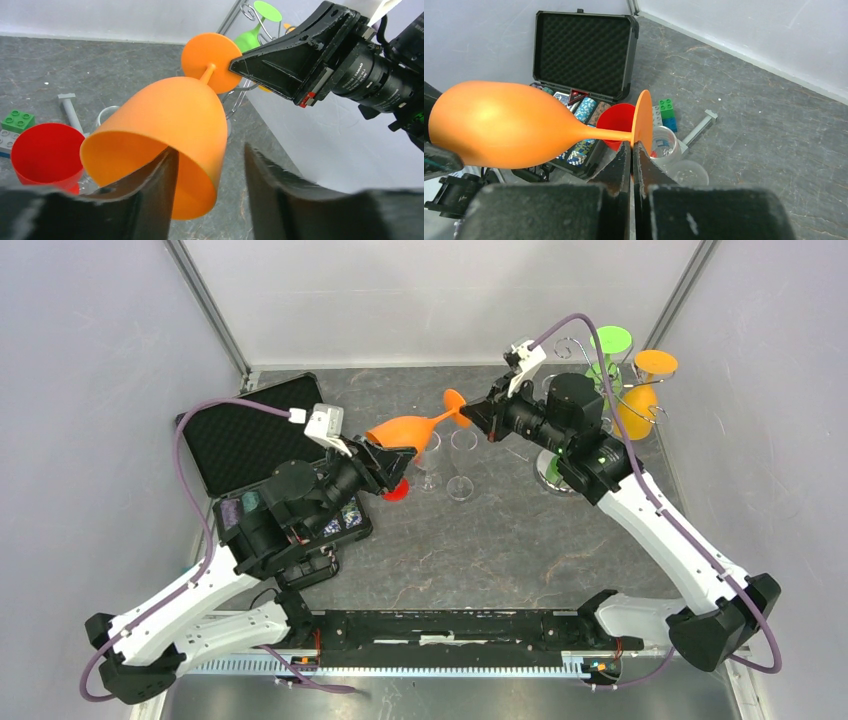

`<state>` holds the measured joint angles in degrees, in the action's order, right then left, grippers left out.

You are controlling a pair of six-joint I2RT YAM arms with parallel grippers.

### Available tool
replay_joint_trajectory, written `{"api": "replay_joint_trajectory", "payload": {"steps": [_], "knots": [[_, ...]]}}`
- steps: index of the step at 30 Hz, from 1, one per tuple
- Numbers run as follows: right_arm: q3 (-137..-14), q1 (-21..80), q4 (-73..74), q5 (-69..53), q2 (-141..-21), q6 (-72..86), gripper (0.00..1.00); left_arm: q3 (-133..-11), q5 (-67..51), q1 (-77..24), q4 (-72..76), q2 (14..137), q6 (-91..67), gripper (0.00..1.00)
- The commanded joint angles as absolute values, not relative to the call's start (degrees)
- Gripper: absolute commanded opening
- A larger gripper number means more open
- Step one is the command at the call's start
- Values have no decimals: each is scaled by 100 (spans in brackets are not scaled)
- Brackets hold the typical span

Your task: Take the wine glass off the wine glass rack

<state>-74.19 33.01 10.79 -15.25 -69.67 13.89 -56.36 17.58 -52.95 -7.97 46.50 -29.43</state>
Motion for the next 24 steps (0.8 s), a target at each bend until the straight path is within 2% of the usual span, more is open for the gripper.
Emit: {"api": "replay_joint_trajectory", "payload": {"steps": [1, 4, 5, 6, 7, 9, 10, 12, 15, 22, 24], "knots": [[-7316, 3314, 751, -1683, -6774, 1426, 0, -5921, 1526, -5273, -775, 4702, -3304, 42], [-7251, 3316, 772, -1671, -6754, 1363, 0, -5880, 1544, -5272, -779, 4673, -3304, 8], [-7251, 3314, 802, -1649, -6753, 1330, 2, -5880, 1572, -5273, -823, 4664, -3280, 2], [-7247, 3313, 825, -1613, -6736, 1269, 12, -5888, 1589, -5273, -883, 4644, -3238, 2], [-7229, 3314, 839, -1578, -6709, 1214, 26, -5897, 1615, -5273, -948, 4620, -3166, 2], [-7195, 3314, 843, -1471, -6606, 1020, 43, -5968, 1655, -5273, -1188, 4535, -2976, 2], [-7185, 3314, 859, -1426, -6541, 931, 56, -6010, 1676, -5273, -1335, 4491, -2854, 2], [-7207, 3315, 941, -1251, -6389, 710, 69, -6178, 1642, -5273, -1839, 4409, -2509, 2], [-7254, 3313, 1129, -914, -6173, 472, 74, -6581, 1534, -5273, -2892, 4427, -2127, 2], [-7225, 3313, 1431, -334, -5682, 149, 75, -7527, 317, -5282, -5221, 5212, -1829, 2], [-7222, 3313, 1550, -83, -5512, 79, 75, -7557, 317, -5290, -5779, 5638, -1767, 2]]}}
